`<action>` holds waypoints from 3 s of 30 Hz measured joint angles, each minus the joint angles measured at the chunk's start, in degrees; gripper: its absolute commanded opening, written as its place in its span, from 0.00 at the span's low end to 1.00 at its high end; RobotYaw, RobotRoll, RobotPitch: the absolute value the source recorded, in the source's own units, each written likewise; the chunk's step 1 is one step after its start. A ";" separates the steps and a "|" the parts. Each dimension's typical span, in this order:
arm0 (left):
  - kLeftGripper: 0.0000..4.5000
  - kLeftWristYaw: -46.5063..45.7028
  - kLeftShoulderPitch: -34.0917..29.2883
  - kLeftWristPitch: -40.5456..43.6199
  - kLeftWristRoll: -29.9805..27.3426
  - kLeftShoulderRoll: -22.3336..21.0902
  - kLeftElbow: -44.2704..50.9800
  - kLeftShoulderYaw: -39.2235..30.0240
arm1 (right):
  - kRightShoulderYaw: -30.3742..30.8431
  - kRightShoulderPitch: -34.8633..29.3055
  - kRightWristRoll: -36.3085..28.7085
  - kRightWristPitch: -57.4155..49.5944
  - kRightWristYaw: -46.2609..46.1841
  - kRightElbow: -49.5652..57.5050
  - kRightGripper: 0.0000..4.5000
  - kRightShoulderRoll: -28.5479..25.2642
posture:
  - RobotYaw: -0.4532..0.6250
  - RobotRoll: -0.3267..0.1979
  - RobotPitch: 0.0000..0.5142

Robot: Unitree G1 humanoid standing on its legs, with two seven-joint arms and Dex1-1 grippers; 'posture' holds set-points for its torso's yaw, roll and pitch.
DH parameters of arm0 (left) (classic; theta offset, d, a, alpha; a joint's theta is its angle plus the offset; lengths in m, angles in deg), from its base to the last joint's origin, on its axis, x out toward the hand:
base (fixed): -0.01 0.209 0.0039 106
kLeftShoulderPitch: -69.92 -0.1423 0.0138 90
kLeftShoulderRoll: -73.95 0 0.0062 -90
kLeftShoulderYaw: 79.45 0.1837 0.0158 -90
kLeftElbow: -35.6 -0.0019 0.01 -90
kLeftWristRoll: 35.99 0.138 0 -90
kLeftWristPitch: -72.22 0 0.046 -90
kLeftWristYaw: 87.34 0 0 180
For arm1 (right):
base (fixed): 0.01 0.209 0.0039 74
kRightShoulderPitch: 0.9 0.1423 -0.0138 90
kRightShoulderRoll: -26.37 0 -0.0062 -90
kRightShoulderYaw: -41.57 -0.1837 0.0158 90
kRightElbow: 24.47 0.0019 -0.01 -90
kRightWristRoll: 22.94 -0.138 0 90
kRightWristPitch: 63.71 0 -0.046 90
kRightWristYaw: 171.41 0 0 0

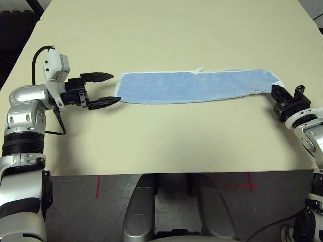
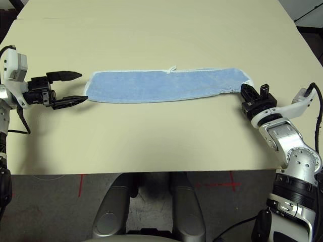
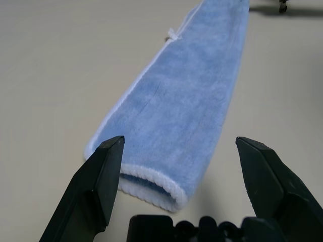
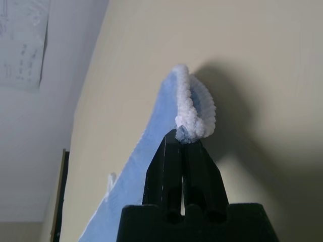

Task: Fold the towel and set it aside.

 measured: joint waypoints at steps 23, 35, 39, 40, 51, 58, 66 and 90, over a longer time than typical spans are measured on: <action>1.00 -0.59 -1.81 2.05 -0.40 0.33 2.66 -0.07 | 8.74 10.62 3.18 -13.59 12.31 1.23 0.00 -3.14 | 0.48 0.62 0.59; 1.00 -0.60 -1.80 2.11 -0.40 0.34 2.71 -0.06 | 15.09 12.32 6.93 -19.49 17.61 3.30 0.00 -3.60 | 0.48 0.62 0.60; 1.00 -0.62 -1.79 2.12 -0.39 0.35 2.71 -0.05 | 17.81 12.39 10.49 -20.51 19.43 4.21 0.00 -3.67 | 0.49 0.62 0.59; 1.00 -0.63 -1.79 2.12 -0.39 0.35 2.71 -0.05 | 18.51 12.38 11.42 -20.80 20.03 4.38 0.00 -3.70 | 0.49 0.62 0.59; 1.00 -1.02 -1.83 2.43 -0.40 0.35 3.71 -0.04 | 22.83 14.09 20.95 -23.44 21.90 4.37 0.06 -3.25 | 0.50 0.62 0.58; 1.00 -1.07 -2.73 2.93 -0.40 0.35 4.72 -0.05 | 25.66 15.60 26.44 -23.60 24.47 4.34 0.57 -1.33 | 0.49 0.62 0.58; 1.00 -1.15 -3.08 3.26 -0.41 0.37 5.07 -0.04 | 28.51 18.97 32.66 -22.46 28.81 4.35 0.99 1.44 | 0.50 0.62 0.58; 1.00 -2.26 -4.82 4.78 -0.93 1.26 7.86 0.01 | 31.00 26.13 60.81 33.39 77.58 -28.87 0.69 -10.99 | 0.50 0.62 0.57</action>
